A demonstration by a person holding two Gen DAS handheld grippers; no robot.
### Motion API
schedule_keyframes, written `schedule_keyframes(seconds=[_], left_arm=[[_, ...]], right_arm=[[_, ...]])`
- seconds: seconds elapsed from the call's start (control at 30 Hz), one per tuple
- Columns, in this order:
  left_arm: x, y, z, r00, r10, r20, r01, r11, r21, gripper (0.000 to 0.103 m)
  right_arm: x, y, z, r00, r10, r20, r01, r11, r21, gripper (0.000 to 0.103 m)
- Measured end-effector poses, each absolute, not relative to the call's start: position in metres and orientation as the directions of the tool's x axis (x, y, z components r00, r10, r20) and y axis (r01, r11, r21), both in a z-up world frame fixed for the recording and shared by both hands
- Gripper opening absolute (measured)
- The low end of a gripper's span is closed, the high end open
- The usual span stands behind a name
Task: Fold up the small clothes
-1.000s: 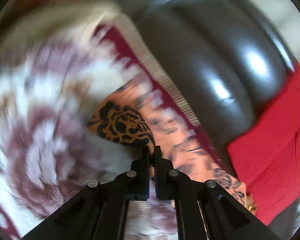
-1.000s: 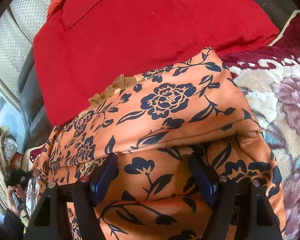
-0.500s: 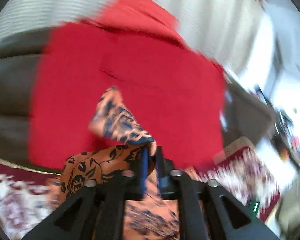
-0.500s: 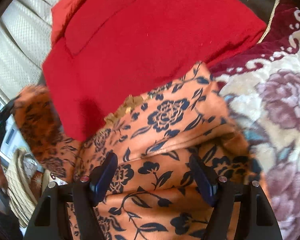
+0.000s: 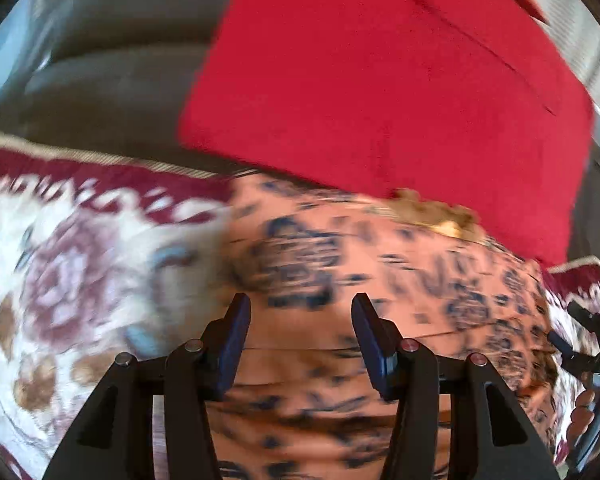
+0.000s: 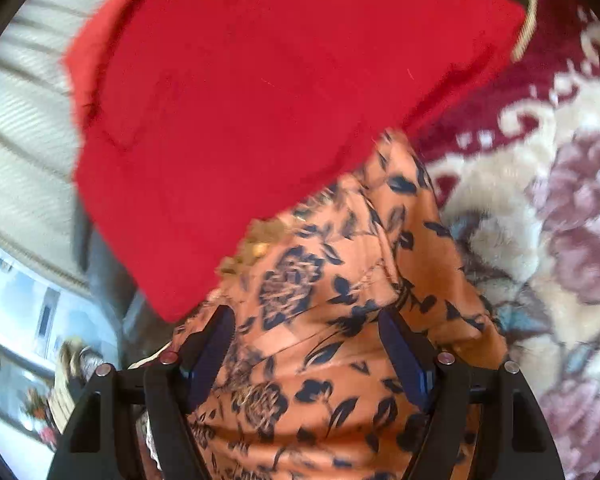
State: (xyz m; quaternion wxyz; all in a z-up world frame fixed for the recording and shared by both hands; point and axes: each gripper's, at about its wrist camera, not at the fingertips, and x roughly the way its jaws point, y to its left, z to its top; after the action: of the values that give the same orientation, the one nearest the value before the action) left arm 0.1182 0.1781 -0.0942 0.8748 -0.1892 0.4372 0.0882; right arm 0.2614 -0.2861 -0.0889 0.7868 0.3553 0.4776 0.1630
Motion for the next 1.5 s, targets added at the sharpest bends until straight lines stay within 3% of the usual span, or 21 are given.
schedule_keyframes(seconds=[0.1,0.17,0.2,0.23,0.27,0.33,0.4,0.53,0.6,0.67,0.73,0.8,0.9,0.97,1.03,1.13,1.2,1.27,1.3,1.37,1.5], left_arm=[[0.113,0.201,-0.108,0.586,-0.023,-0.81,-0.358,0.89,-0.284,0.053],[0.109,0.205,-0.117,0.581,-0.037,-0.813,-0.366,0.88,-0.302,0.053],[0.11,0.207,-0.12,0.576,-0.046,-0.816,-0.365,0.879,-0.307,0.053],[0.113,0.207,-0.124,0.571,-0.054,-0.819,-0.362,0.879,-0.311,0.053],[0.113,0.206,-0.126,0.57,-0.059,-0.819,-0.357,0.88,-0.312,0.053],[0.119,0.203,-0.128,0.574,-0.062,-0.816,-0.345,0.886,-0.31,0.051],[0.12,0.206,-0.128,0.573,-0.049,-0.818,-0.337,0.896,-0.29,0.03],[0.122,0.219,-0.132,0.574,-0.083,-0.815,-0.345,0.878,-0.332,0.029],[0.123,0.221,-0.128,0.579,-0.078,-0.811,-0.351,0.874,-0.335,0.03],[0.126,0.224,-0.122,0.586,-0.066,-0.808,-0.353,0.876,-0.328,0.045],[0.132,0.228,-0.114,0.598,-0.057,-0.799,-0.353,0.877,-0.326,0.062],[0.138,0.229,-0.117,0.603,-0.045,-0.796,-0.353,0.88,-0.317,0.063],[0.154,0.23,-0.129,0.562,-0.047,-0.826,-0.362,0.884,-0.297,0.063],[0.16,0.228,-0.135,0.542,-0.003,-0.84,-0.37,0.897,-0.242,0.051],[0.163,0.224,-0.133,0.535,0.049,-0.844,-0.37,0.911,-0.181,0.035],[0.163,0.227,-0.124,0.534,0.025,-0.845,-0.36,0.911,-0.201,0.007],[0.156,0.233,-0.115,0.534,0.037,-0.845,-0.384,0.901,-0.203,0.006],[0.141,0.238,-0.105,0.558,0.012,-0.83,-0.388,0.888,-0.248,0.016],[0.127,0.241,-0.098,0.576,-0.005,-0.818,-0.382,0.882,-0.274,0.024],[0.103,0.242,-0.09,0.607,-0.003,-0.795,-0.366,0.886,-0.283,0.059],[0.028,0.235,-0.082,0.627,-0.02,-0.779,-0.34,0.892,-0.297,0.062]], right_arm=[[0.272,-0.283,-0.105,0.47,0.592,-0.654,0.165,0.669,0.724,0.077],[0.275,-0.281,-0.107,0.48,0.558,-0.677,0.195,0.685,0.702,0.066],[0.277,-0.28,-0.109,0.474,0.54,-0.695,0.212,0.696,0.686,0.046],[0.28,-0.279,-0.112,0.458,0.522,-0.72,0.231,0.712,0.663,0.01],[0.281,-0.278,-0.112,0.45,0.507,-0.735,0.23,0.729,0.645,0.005],[0.273,-0.271,-0.087,0.511,0.436,-0.741,0.17,0.794,0.584,0.005],[0.258,-0.266,-0.056,0.589,0.394,-0.706,0.101,0.83,0.548,0.005],[0.257,-0.254,-0.085,0.488,0.327,-0.809,0.083,0.906,0.416,0.009],[0.253,-0.263,-0.101,0.465,0.396,-0.792,0.116,0.86,0.498,0.009],[0.246,-0.273,-0.092,0.517,0.401,-0.756,0.121,0.84,0.528,0.019],[0.246,-0.279,-0.083,0.539,0.404,-0.739,0.112,0.835,0.538,0.049],[0.253,-0.285,-0.071,0.568,0.403,-0.718,0.102,0.831,0.547,0.064],[0.268,-0.286,-0.062,0.573,0.412,-0.708,0.093,0.826,0.556,0.064],[0.282,-0.275,-0.075,0.471,0.434,-0.768,0.085,0.844,0.529,0.063],[0.287,-0.262,-0.092,0.385,0.369,-0.846,0.069,0.902,0.425,0.017],[0.277,-0.262,-0.084,0.435,0.32,-0.842,0.067,0.921,0.384,0.018],[0.267,-0.264,-0.075,0.472,0.273,-0.838,0.08,0.934,0.349,0.027],[0.256,-0.27,-0.07,0.475,0.29,-0.831,0.073,0.928,0.365,0.04],[0.248,-0.274,-0.068,0.486,0.314,-0.816,0.059,0.919,0.389,0.058],[0.214,-0.286,-0.058,0.513,0.328,-0.794,0.046,0.913,0.406,0.067],[0.145,-0.312,-0.05,0.527,0.387,-0.757,0.057,0.872,0.486,0.067]])
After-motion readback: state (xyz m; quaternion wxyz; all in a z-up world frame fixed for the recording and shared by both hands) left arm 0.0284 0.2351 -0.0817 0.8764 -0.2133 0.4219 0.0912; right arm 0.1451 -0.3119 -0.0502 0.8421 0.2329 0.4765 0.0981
